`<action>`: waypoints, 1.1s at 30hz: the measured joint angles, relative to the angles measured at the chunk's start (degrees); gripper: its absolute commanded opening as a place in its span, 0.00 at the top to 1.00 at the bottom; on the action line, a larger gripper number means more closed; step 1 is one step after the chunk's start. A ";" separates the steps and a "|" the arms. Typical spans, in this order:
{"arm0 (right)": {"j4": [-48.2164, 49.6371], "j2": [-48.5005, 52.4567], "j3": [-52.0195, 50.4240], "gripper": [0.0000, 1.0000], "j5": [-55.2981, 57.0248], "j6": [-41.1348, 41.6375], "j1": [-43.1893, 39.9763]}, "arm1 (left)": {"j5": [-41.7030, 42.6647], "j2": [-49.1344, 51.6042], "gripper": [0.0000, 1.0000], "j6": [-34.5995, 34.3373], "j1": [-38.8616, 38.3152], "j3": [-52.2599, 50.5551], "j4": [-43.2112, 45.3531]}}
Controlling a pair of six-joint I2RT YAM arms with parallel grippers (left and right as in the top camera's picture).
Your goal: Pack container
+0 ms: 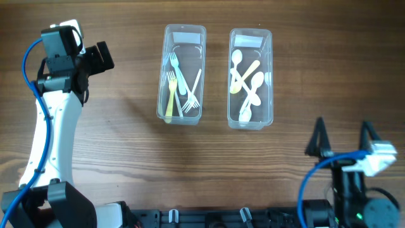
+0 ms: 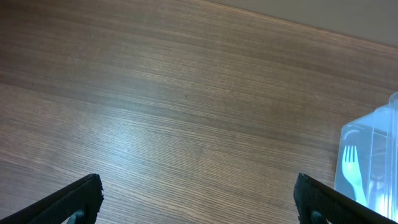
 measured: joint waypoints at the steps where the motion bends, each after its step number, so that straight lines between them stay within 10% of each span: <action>1: 2.93 -0.61 -4.04 0.00 -0.57 0.17 0.02 | 0.00 0.00 0.00 0.00 0.00 0.00 0.00; 13: 16.90 -3.04 -26.95 0.00 -1.57 1.25 -0.15 | 0.00 0.00 0.00 -0.17 0.00 0.00 -0.11; 33: 19.89 -3.10 -28.33 0.00 -1.57 -0.09 -0.22 | 0.00 0.00 0.00 -0.17 0.00 0.00 -0.09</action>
